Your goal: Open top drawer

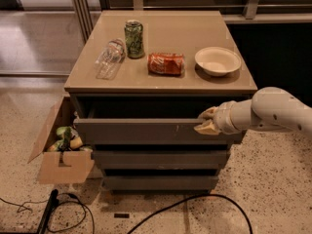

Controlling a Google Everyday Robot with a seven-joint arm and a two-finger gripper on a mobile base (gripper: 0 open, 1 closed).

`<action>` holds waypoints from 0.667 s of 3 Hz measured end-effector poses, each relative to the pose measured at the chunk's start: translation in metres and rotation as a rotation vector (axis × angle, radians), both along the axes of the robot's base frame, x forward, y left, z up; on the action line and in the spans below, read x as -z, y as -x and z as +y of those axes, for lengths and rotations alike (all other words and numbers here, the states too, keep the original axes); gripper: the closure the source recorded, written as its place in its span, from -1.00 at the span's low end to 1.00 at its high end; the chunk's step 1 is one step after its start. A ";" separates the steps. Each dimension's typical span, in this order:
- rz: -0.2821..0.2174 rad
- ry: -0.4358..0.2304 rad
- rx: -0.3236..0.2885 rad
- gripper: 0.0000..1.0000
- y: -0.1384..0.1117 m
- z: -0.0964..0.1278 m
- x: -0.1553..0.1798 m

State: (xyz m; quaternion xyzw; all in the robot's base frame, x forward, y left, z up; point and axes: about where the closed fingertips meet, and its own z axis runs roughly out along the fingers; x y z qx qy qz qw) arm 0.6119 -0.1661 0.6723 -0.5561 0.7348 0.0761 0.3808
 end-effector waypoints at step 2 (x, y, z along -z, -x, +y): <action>0.000 0.000 0.000 -0.92 0.000 0.000 0.000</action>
Offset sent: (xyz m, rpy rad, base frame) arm 0.0000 0.0000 0.0000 0.0000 0.0000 0.0000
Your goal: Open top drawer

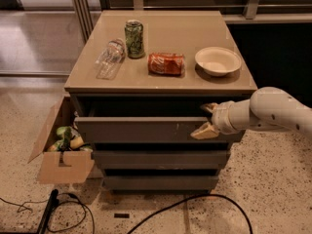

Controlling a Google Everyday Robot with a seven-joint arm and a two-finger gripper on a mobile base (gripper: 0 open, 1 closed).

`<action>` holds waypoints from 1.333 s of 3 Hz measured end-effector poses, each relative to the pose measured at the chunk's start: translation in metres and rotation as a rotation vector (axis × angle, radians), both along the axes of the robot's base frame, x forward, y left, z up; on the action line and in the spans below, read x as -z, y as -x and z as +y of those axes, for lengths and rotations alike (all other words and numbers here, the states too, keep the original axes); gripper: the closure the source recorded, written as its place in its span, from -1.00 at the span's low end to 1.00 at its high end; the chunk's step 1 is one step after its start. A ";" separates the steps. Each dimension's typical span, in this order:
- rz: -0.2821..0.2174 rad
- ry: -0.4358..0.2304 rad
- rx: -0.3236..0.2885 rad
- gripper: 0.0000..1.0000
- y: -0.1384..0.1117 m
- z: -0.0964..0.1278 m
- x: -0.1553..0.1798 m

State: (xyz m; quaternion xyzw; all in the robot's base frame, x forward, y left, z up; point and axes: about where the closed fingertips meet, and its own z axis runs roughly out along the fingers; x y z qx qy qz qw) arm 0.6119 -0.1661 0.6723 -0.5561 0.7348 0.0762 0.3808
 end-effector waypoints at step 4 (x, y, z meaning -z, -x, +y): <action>0.020 -0.046 -0.044 1.00 0.030 0.002 0.000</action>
Offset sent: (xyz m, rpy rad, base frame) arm -0.0285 -0.0099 -0.0059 0.0446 -0.0043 0.0309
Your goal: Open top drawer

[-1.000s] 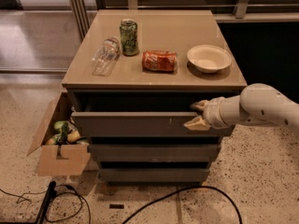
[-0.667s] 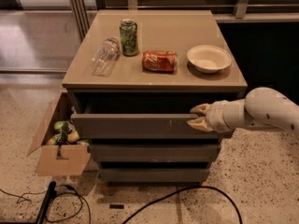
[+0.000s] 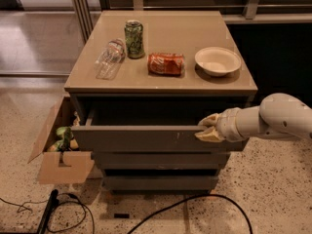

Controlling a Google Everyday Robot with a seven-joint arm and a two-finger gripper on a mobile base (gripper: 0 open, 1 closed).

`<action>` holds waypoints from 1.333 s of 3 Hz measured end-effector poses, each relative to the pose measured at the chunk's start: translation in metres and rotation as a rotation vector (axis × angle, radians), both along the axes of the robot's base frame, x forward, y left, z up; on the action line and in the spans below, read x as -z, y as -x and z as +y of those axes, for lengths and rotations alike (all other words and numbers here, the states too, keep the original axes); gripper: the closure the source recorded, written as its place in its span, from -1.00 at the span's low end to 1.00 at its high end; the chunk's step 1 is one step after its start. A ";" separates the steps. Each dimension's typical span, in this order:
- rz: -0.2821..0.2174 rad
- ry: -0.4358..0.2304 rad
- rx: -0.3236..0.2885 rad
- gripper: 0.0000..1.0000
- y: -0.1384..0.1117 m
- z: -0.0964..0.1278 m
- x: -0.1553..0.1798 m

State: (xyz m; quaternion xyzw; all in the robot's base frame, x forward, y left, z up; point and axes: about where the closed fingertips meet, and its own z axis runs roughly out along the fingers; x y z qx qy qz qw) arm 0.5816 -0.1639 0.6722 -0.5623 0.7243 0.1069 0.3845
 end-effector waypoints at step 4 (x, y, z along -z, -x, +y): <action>0.000 0.000 0.000 -0.91 0.000 0.000 0.000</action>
Offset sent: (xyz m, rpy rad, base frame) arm 0.0000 0.0000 0.0000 0.0000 0.0000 0.0000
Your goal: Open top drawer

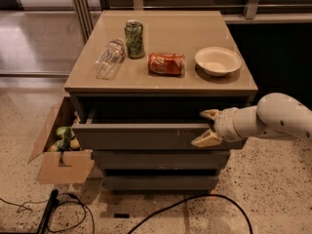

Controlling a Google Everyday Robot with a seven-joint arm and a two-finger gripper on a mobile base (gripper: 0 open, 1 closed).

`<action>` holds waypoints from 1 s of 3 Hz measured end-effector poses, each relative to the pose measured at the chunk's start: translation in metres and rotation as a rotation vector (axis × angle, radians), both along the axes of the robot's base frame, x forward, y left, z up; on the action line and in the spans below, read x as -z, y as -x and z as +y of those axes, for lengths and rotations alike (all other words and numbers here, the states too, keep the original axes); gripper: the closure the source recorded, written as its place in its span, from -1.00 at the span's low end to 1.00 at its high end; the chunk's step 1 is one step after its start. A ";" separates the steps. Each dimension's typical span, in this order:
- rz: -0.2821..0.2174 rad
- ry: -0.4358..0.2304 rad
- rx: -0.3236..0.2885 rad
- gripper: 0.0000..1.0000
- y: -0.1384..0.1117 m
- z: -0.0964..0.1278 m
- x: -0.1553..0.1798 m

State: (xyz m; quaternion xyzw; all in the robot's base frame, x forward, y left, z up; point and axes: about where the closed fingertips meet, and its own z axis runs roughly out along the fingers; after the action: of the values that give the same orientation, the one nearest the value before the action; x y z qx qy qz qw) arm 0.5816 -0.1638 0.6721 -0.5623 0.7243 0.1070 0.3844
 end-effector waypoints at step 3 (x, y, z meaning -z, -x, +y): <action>0.002 -0.025 -0.064 1.00 0.046 -0.002 -0.005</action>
Offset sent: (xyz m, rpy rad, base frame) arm -0.0551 -0.0179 -0.0037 0.0232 -0.0030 0.0611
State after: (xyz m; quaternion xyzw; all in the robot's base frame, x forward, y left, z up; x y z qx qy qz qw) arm 0.5360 -0.1654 0.6776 -0.5803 0.7049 0.1290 0.3870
